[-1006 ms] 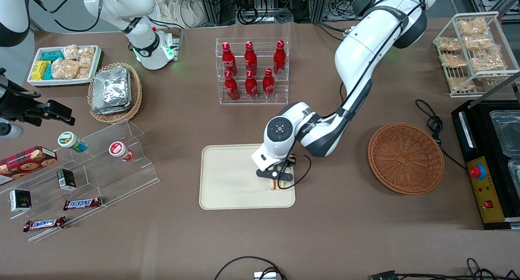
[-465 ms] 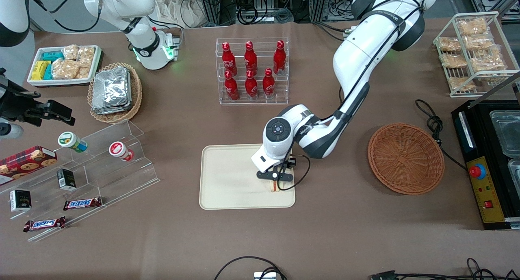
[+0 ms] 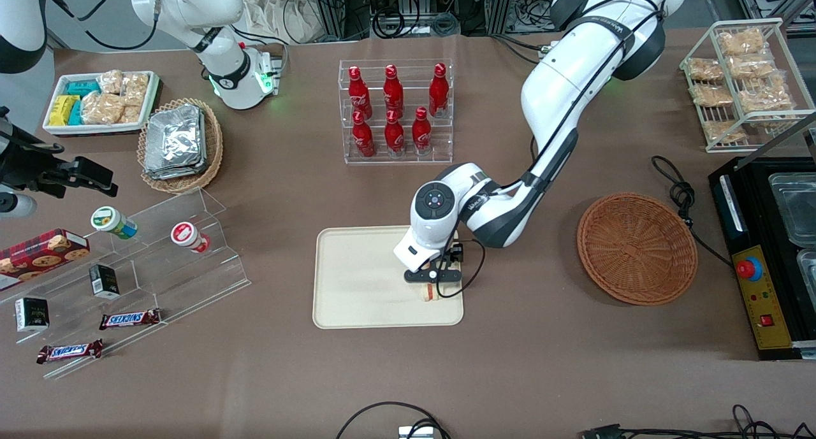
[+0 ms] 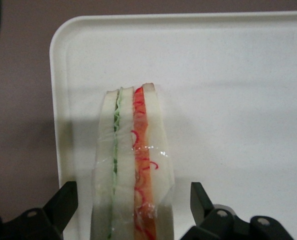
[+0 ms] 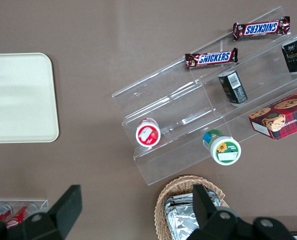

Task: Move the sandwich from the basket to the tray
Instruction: 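Lower the sandwich onto the tray and open the left gripper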

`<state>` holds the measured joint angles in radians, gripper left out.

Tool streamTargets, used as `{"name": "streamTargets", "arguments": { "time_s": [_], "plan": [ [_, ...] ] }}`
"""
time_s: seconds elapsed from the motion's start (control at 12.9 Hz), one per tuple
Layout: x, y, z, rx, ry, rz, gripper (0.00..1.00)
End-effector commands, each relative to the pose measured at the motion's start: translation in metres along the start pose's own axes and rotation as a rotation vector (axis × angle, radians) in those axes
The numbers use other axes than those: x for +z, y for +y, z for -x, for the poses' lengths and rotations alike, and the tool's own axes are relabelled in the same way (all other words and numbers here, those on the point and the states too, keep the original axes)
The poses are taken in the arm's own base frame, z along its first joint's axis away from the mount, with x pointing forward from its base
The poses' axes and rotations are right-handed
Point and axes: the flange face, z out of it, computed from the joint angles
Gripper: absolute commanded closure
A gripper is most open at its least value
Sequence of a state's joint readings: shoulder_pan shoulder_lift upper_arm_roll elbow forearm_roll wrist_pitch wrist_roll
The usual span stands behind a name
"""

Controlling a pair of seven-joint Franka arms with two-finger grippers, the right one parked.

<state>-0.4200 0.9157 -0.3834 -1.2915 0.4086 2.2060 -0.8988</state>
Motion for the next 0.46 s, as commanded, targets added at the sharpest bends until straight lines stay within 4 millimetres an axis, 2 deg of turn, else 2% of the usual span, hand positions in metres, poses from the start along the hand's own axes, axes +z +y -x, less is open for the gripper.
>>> {"name": "streamTargets", "arguments": {
  "time_s": [0.0, 0.15, 0.31, 0.39],
  "plan": [
    [-0.031, 0.001, -0.013, -0.049, 0.056, 0.006, 0.00],
    [-0.066, -0.005, -0.024, -0.083, 0.092, 0.020, 0.00],
    [-0.098, -0.024, -0.041, -0.124, 0.108, 0.015, 0.00],
    [-0.121, -0.028, -0.047, -0.153, 0.118, 0.011, 0.00]
  ]
}}
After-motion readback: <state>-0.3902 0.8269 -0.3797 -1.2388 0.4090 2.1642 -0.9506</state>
